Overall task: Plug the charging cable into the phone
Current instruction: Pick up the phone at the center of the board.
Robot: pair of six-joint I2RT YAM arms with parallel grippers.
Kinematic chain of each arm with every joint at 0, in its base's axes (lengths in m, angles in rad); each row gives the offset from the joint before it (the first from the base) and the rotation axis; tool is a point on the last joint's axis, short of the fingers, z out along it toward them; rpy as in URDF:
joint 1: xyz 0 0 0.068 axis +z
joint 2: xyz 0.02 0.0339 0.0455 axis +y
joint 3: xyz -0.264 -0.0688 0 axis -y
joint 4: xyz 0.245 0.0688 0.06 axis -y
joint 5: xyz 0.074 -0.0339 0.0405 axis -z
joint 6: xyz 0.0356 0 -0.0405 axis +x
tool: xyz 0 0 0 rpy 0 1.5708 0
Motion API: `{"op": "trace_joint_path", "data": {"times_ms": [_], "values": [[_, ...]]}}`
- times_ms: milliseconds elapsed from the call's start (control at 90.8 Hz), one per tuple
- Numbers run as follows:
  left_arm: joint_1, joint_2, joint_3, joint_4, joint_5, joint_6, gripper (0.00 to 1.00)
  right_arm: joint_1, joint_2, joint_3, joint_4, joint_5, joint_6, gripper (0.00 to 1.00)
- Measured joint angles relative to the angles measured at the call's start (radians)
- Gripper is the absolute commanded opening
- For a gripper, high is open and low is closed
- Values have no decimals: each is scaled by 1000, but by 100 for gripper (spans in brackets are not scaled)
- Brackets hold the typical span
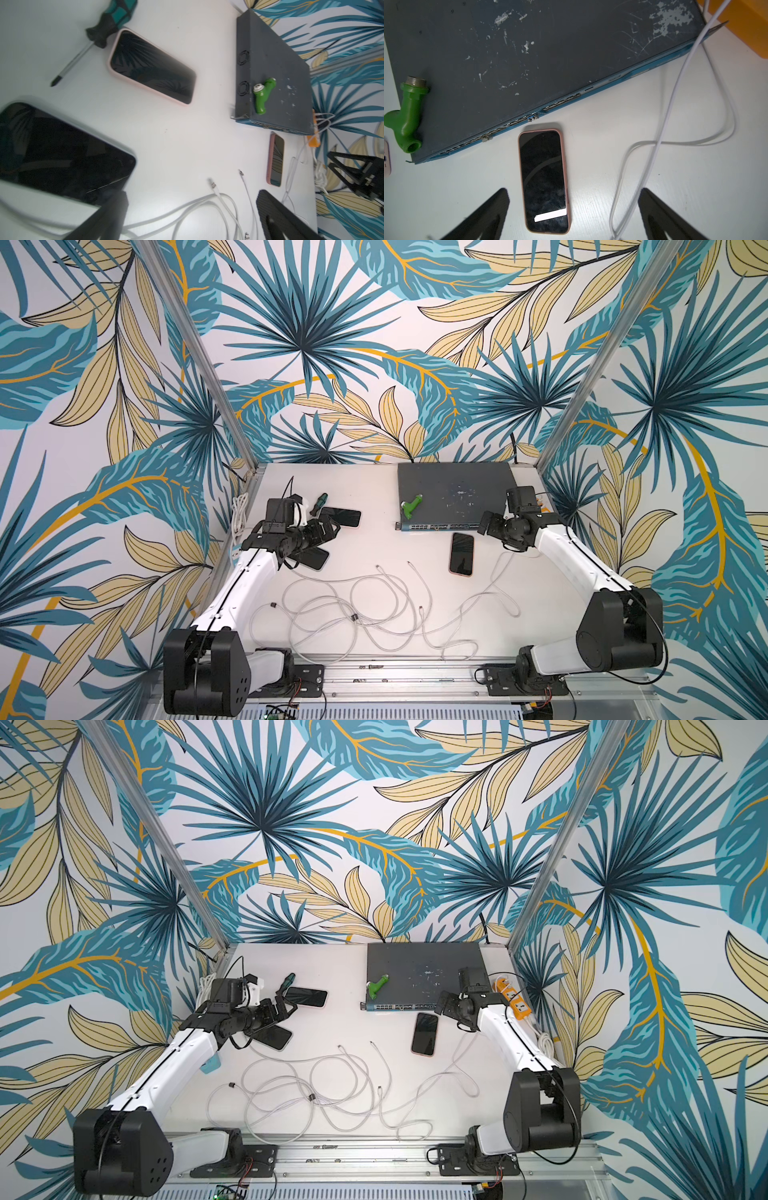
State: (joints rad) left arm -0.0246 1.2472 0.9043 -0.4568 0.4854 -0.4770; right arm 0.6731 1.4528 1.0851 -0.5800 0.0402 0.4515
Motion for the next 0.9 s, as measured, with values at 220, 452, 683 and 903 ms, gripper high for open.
{"op": "trace_joint_path", "data": {"times_ms": [220, 452, 683, 903], "values": [[0, -128, 35, -96, -193, 60, 100, 0, 0, 0, 8, -5, -4, 100], [0, -167, 114, -288, -542, 69, 100, 12, 3, 8, 8, -8, -6, 100], [0, -166, 108, -334, -584, 99, 100, 21, 13, 20, 14, -27, -6, 100], [-6, -257, 64, -194, -402, 114, 100, 21, 10, 19, 20, -21, -6, 100]]}}
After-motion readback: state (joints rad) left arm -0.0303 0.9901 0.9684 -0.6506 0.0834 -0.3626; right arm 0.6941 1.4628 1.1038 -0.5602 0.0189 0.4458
